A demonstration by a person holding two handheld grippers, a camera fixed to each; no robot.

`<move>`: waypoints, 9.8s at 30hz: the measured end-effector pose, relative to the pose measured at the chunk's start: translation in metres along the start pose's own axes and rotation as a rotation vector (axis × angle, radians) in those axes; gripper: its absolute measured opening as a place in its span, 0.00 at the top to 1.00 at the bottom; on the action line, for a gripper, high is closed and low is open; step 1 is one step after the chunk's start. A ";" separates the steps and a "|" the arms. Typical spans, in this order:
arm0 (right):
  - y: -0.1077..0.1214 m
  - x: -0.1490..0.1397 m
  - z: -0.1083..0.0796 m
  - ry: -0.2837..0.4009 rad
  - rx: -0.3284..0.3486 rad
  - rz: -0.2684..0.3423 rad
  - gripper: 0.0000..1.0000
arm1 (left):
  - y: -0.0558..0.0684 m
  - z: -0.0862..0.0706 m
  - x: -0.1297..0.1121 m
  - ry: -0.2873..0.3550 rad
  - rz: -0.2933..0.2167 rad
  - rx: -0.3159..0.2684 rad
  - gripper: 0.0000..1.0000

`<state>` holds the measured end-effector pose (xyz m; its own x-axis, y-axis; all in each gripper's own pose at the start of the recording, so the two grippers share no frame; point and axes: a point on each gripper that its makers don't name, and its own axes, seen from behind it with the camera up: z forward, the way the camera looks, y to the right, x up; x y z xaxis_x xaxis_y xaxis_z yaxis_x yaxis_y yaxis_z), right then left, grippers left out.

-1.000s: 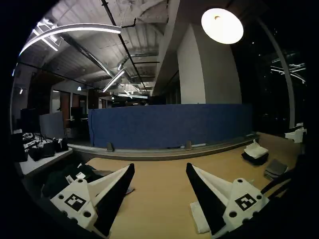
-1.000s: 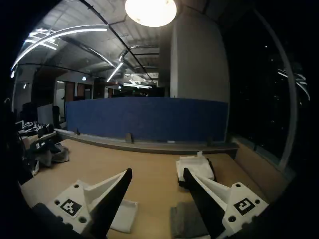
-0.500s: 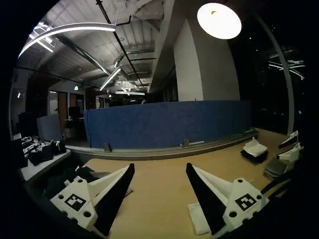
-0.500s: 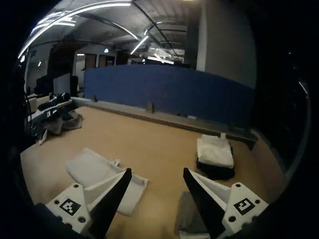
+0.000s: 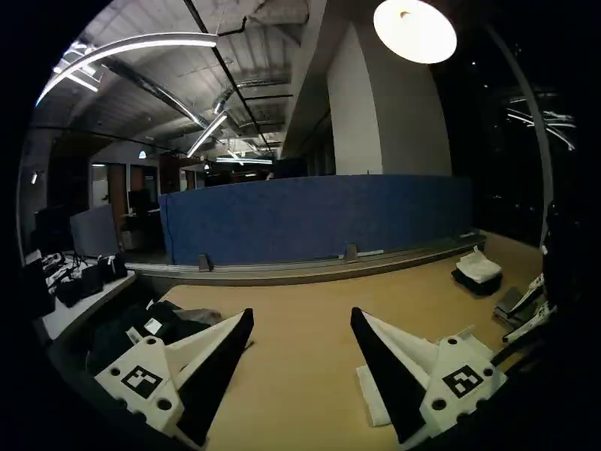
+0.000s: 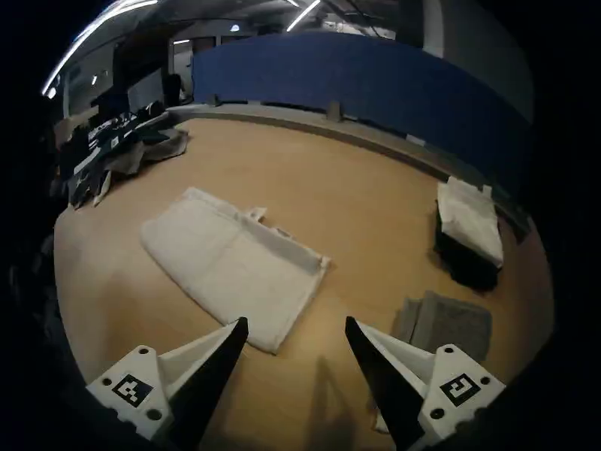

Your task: Fold towel

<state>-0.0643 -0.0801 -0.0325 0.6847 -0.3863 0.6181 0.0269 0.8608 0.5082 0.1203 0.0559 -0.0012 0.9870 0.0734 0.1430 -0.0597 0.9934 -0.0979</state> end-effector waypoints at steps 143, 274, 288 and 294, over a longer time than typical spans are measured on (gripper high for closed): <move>-0.164 0.091 0.067 -0.033 0.247 -0.258 0.00 | -0.066 -0.043 -0.030 -0.031 -0.088 0.085 0.04; 0.111 0.165 -0.074 0.060 -0.065 -0.132 0.95 | -0.020 -0.048 0.017 0.018 -0.058 0.045 0.04; 0.159 0.148 -0.065 0.042 -0.100 -0.085 0.95 | -0.011 -0.045 0.021 0.017 -0.045 0.043 0.04; 0.163 0.135 -0.063 0.023 -0.101 -0.085 0.95 | -0.009 -0.042 0.023 0.016 -0.041 0.042 0.04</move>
<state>0.0786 0.0291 0.0962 0.6931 -0.4523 0.5612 0.1577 0.8549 0.4942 0.1495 0.0444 -0.0385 0.9910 0.0312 0.1299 -0.0247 0.9984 -0.0510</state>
